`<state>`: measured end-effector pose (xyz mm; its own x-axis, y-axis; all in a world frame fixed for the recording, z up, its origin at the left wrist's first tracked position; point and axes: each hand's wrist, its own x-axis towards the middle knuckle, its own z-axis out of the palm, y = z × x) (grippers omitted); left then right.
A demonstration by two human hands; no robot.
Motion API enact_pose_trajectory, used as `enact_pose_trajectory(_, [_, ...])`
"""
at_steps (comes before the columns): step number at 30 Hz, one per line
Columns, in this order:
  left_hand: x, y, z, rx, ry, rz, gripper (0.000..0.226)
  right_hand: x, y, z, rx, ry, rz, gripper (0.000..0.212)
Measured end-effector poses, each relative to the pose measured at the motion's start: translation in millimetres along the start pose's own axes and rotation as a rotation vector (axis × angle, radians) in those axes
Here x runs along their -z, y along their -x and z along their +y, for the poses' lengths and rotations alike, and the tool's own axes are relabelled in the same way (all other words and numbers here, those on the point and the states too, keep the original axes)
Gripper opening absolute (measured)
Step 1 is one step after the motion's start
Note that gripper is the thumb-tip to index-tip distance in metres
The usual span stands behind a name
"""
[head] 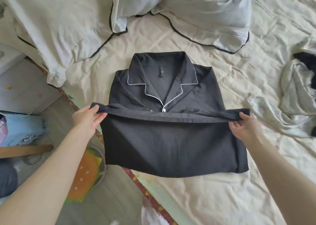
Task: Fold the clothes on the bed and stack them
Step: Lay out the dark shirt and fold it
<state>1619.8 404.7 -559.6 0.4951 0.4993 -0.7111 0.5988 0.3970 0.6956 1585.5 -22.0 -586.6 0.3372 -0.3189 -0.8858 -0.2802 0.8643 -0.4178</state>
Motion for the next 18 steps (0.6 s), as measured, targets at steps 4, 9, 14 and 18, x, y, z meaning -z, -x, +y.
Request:
enact_pose_trajectory(4, [-32,-26,22,0.012,0.09,0.006,0.015,-32,-22,-15,0.044,0.024,-0.015,0.01])
enact_pose_trajectory(9, [-69,-53,63,-0.07,0.118,-0.064,0.039,-81,-39,-38,0.077,-0.026,-0.085,0.009])
enact_pose_trajectory(14, [-96,-85,73,-0.052,0.101,-0.022,0.037,-126,-67,-45,0.101,0.016,-0.093,0.012])
enact_pose_trajectory(18, [-101,-101,57,0.05,0.083,0.02,0.042,-135,-89,-37,0.098,0.137,-0.016,0.027])
